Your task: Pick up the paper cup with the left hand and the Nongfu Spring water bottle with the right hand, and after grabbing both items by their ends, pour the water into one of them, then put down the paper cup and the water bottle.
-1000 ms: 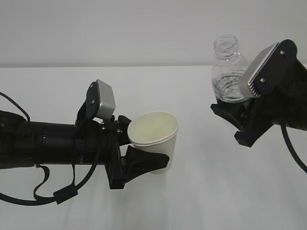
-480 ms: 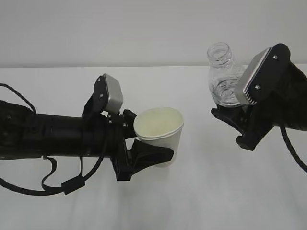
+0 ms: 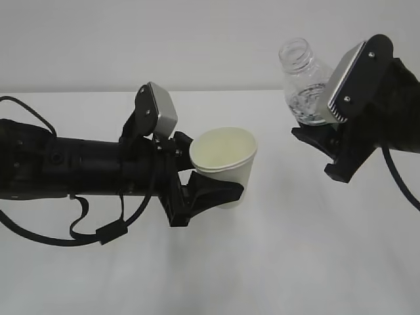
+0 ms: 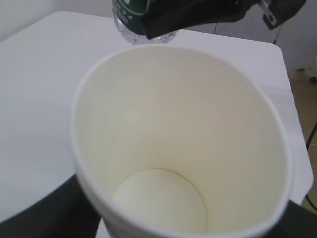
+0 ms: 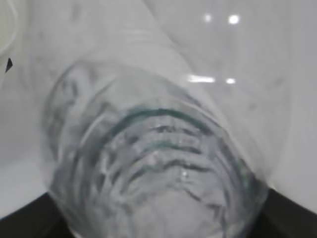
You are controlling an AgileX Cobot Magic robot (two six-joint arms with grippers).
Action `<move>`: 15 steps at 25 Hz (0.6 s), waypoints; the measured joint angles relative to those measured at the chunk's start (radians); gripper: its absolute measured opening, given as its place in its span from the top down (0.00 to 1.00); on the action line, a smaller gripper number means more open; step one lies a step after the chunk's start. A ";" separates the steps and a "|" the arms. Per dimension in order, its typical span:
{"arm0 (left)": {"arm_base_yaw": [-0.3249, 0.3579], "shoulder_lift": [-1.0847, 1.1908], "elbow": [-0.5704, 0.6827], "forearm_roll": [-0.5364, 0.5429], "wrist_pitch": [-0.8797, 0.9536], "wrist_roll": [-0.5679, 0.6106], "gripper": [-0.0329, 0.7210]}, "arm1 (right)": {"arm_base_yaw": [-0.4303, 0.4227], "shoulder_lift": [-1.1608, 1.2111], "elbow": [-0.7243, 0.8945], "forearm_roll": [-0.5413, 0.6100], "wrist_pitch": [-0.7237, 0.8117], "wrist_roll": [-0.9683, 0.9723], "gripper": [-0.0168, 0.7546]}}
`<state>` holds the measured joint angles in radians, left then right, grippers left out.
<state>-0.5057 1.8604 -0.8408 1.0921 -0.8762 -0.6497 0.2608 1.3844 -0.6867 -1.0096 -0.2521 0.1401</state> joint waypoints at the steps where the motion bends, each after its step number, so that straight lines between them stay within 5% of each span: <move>1: -0.005 0.000 -0.004 0.000 0.000 0.000 0.29 | 0.000 0.000 -0.004 -0.011 0.004 0.000 0.33; 15: -0.091 0.000 -0.006 0.004 0.005 -0.002 0.29 | 0.000 0.000 -0.004 -0.165 0.019 0.000 0.33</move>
<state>-0.5964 1.8604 -0.8471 1.0959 -0.8714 -0.6518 0.2608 1.3844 -0.6907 -1.1745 -0.2331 0.1401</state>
